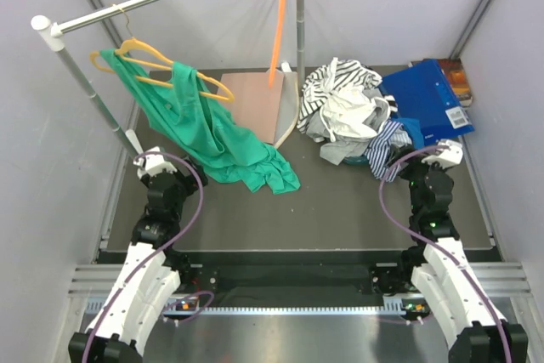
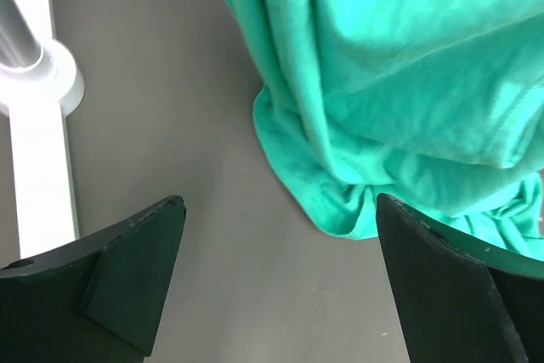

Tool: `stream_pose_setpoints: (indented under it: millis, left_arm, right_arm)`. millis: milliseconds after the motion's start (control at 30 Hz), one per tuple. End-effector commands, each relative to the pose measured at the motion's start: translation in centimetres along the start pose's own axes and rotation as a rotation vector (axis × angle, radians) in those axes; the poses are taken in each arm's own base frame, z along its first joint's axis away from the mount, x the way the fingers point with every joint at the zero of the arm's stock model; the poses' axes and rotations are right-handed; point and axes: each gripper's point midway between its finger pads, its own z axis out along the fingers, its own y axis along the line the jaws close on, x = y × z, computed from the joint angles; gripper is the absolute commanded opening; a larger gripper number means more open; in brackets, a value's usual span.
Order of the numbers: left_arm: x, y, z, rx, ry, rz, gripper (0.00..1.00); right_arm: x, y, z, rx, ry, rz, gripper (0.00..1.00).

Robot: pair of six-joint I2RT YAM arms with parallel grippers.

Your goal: Place the tank top on the hanger

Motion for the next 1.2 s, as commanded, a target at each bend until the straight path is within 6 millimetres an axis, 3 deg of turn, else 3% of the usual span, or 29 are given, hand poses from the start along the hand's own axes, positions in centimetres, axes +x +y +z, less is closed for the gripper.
stream_pose_setpoints:
  millis: [0,200,233,333,533,667,733,933,1000,1100,1133,1167]
  left_arm:
    - [-2.4,-0.3,-0.2,-0.026,-0.048,-0.033,0.99]
    - [-3.3,2.3,-0.6,-0.191,-0.116,-0.154,0.99]
    - [-3.3,2.3,-0.7,-0.185,-0.117,-0.146,0.99]
    - [-3.5,2.2,-1.1,-0.170,-0.122,-0.127,0.99]
    - [-4.7,-0.1,-2.0,-0.067,-0.093,-0.104,0.99]
    - [-5.2,-0.5,-2.5,-0.059,-0.074,-0.105,0.99]
    - [-5.1,-0.6,-2.6,-0.053,-0.069,-0.103,0.99]
    - [-4.7,-0.3,-2.7,-0.062,-0.063,-0.105,0.99]
    - [-4.7,-0.1,-2.7,-0.066,-0.065,-0.105,0.99]
    - [-4.8,0.0,-2.8,-0.074,-0.068,-0.106,0.99]
    - [-4.7,0.1,-2.8,-0.078,-0.067,-0.106,0.99]
    - [-4.7,0.1,-2.8,-0.080,-0.066,-0.104,0.99]
  right_arm:
    - [-3.8,2.3,1.0,-0.077,-0.072,-0.021,1.00]
    - [-6.5,6.7,3.4,-0.138,-0.048,-0.140,1.00]
    - [-7.2,8.6,4.0,-0.168,-0.045,-0.166,0.99]
    - [-8.3,11.7,5.5,-0.218,-0.035,-0.189,1.00]
    - [-8.3,15.6,9.4,-0.266,0.028,-0.196,1.00]
    - [-6.6,16.2,11.6,-0.249,0.115,-0.239,0.99]
    - [-5.5,16.6,12.4,-0.259,0.163,-0.252,0.93]
    - [-2.0,18.4,13.5,-0.341,0.279,-0.283,0.87]
    - [-1.4,18.7,13.8,-0.342,0.309,-0.294,0.81]
    - [-1.6,19.4,14.2,-0.356,0.317,-0.304,0.56]
    - [-2.2,19.9,14.0,-0.369,0.303,-0.306,0.28]
    - [-2.6,20.2,13.9,-0.375,0.293,-0.306,0.15]
